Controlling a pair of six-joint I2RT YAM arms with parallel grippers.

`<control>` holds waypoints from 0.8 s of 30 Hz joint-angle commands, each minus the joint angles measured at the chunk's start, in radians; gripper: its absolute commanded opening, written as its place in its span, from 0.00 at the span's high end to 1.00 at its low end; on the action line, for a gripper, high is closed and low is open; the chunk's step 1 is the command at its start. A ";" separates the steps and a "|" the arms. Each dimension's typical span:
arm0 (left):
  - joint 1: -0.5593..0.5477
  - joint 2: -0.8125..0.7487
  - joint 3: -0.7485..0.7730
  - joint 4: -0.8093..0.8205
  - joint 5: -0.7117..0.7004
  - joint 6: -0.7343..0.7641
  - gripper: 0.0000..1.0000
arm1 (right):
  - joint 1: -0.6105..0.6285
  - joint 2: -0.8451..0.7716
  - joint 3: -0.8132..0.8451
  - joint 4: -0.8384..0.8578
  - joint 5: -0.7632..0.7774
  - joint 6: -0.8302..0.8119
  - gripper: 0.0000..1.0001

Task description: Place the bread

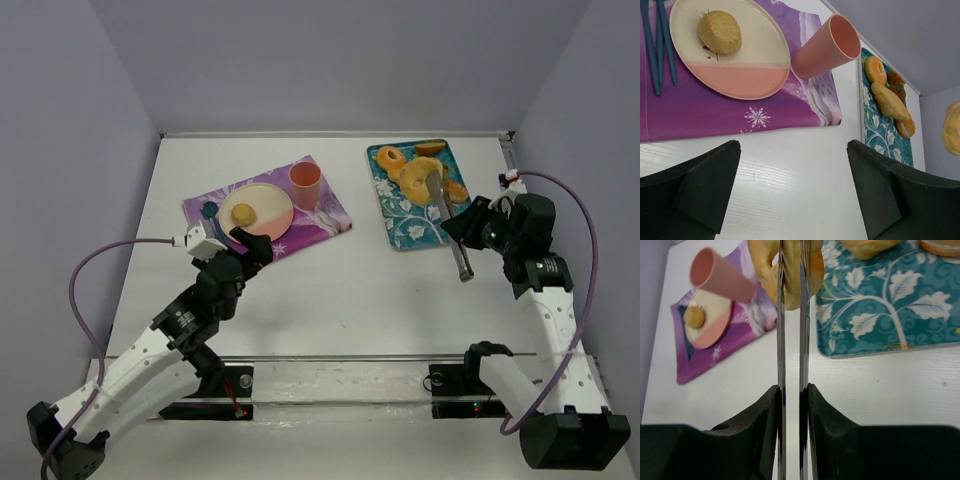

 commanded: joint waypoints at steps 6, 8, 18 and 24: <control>0.006 0.028 0.050 0.053 0.033 0.024 0.01 | 0.397 0.007 0.066 0.070 -0.107 -0.129 0.84; 0.006 0.025 0.053 0.045 0.044 0.030 0.01 | 0.490 0.062 0.062 0.116 -0.075 -0.143 0.84; 0.006 -0.069 0.054 -0.085 -0.007 -0.009 0.01 | 0.791 0.588 0.330 0.207 0.050 -0.189 0.83; 0.006 -0.110 0.064 -0.157 -0.028 -0.023 0.01 | 0.791 0.804 0.555 0.205 0.184 -0.150 0.80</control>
